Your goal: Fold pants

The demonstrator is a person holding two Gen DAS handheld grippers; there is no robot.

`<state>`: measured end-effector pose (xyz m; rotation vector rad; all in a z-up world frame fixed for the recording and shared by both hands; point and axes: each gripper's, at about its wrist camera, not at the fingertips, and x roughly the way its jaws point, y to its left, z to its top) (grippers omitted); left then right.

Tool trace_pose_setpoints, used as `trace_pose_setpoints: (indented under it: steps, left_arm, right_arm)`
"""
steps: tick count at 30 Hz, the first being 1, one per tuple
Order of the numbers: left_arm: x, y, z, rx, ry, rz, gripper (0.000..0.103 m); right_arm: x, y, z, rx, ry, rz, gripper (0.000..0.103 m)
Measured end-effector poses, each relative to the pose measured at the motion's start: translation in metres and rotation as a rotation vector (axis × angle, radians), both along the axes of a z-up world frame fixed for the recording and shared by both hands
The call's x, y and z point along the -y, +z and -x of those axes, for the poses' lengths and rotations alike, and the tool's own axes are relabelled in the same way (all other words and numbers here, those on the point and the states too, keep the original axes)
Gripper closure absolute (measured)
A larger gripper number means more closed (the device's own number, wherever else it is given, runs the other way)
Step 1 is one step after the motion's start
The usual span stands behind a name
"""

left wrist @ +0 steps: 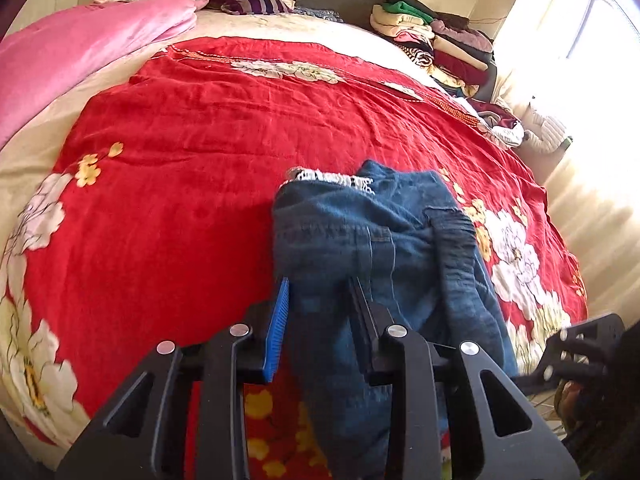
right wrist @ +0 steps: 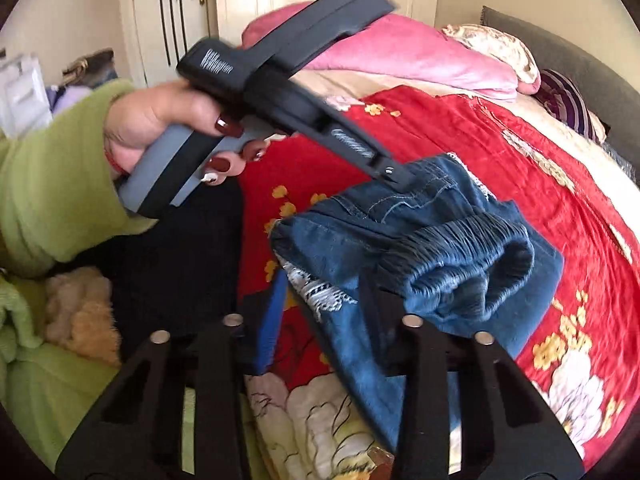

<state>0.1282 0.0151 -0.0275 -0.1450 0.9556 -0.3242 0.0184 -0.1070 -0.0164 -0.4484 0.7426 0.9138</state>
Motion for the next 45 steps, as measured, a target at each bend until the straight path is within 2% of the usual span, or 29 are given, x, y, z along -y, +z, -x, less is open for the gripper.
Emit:
trace_pose_setpoints:
  steps: [5,9,10,11,13,15,17,21,23,29,36,38,42,45]
  left_arm:
    - [0.002,-0.005,-0.007,-0.013,-0.008,0.000,0.075]
    - [0.002,-0.006,-0.007,-0.014,-0.006,0.001,0.075]
    - [0.002,-0.006,-0.008,-0.016,-0.006,0.002,0.075]
    - [0.002,-0.006,-0.008,-0.018,-0.005,0.003,0.075]
    - [0.001,-0.007,-0.009,-0.023,-0.005,0.016,0.075]
    - [0.000,-0.007,-0.008,-0.022,-0.009,0.029,0.074]
    - [0.000,-0.008,-0.008,-0.021,-0.011,0.035,0.074]
    - [0.003,-0.010,-0.009,-0.017,-0.008,0.035,0.073]
    - [0.003,-0.010,-0.006,-0.011,-0.004,0.028,0.072]
    - [0.005,-0.005,-0.001,0.005,0.000,0.023,0.070]
    - [0.005,-0.003,0.001,0.008,0.003,0.021,0.065]
    - [0.005,-0.002,0.003,0.010,0.004,0.020,0.064]
    - [0.006,0.000,0.006,0.014,0.007,0.018,0.064]
    - [0.006,0.002,0.009,0.015,0.004,0.022,0.057]
  right_arm:
    - [-0.022,0.000,0.005,0.088,0.075,0.051,0.075]
    - [-0.045,-0.010,0.003,0.185,0.115,0.142,0.075]
    - [-0.048,-0.014,0.001,0.192,0.126,0.155,0.083]
    - [-0.051,-0.017,-0.001,0.175,0.144,0.158,0.093]
    - [-0.049,-0.018,-0.006,0.076,0.166,0.130,0.101]
    - [-0.040,-0.011,-0.001,0.031,0.186,0.107,0.102]
    - [-0.032,-0.010,0.008,0.055,0.196,0.120,0.102]
    - [-0.029,-0.038,0.006,0.018,0.155,0.162,0.102]
    - [-0.028,-0.041,0.008,0.021,0.146,0.150,0.101]
    - [-0.022,-0.023,0.010,0.004,0.122,0.097,0.093]
    - [-0.015,0.001,0.022,0.001,0.090,0.019,0.076]
    - [-0.016,0.005,0.028,-0.004,0.097,-0.007,0.074]
    - [-0.014,0.017,0.036,0.019,0.105,-0.028,0.067]
    - [-0.010,0.023,0.038,0.035,0.097,-0.049,0.061]
